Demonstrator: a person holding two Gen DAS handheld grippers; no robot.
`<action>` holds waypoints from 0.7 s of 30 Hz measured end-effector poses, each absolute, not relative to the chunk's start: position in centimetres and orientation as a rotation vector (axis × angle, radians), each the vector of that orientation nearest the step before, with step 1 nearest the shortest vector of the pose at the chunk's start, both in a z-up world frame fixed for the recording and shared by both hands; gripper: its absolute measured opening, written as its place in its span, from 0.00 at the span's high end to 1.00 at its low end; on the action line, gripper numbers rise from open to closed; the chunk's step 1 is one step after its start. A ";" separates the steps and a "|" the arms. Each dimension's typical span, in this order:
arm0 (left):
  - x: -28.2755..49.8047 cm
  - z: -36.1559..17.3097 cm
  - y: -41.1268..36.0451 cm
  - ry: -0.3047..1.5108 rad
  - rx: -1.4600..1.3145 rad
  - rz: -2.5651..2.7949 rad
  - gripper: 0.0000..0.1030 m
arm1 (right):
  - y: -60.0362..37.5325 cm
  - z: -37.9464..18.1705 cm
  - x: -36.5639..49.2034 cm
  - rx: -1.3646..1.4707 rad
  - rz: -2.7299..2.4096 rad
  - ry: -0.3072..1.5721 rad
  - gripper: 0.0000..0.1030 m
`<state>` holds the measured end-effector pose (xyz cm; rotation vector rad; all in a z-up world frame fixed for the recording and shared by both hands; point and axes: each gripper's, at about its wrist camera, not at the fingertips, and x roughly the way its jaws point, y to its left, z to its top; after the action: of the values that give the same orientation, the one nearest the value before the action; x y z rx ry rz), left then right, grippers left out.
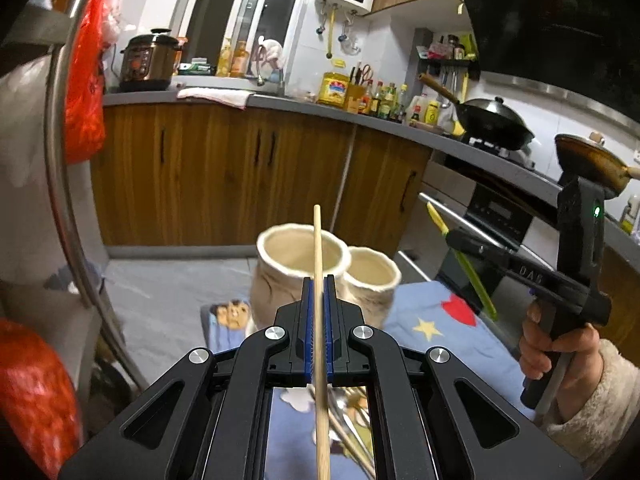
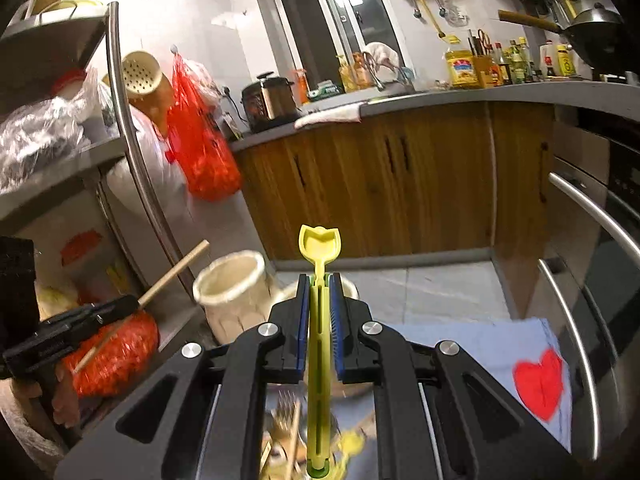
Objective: Organize utensils
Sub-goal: 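Carry the chopstick with the left tool while the right tool carries the yellow utensil to the holder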
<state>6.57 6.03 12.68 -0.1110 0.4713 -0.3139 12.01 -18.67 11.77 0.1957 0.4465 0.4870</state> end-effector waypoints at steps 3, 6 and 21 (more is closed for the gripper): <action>7.9 13.6 6.3 0.422 -0.109 -0.308 0.95 | -18.2 12.2 14.2 0.252 0.514 0.421 0.90; 9.8 14.2 6.3 0.375 -0.149 -0.327 0.95 | -17.7 12.3 15.9 0.307 0.521 0.408 0.90; 19.1 11.6 7.6 0.306 -0.416 -0.424 0.95 | -15.3 11.0 20.8 0.366 0.490 0.296 0.90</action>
<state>19.09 7.58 11.60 -0.4156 0.3059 -0.4239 20.77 -15.33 10.99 0.3658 0.2960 0.4899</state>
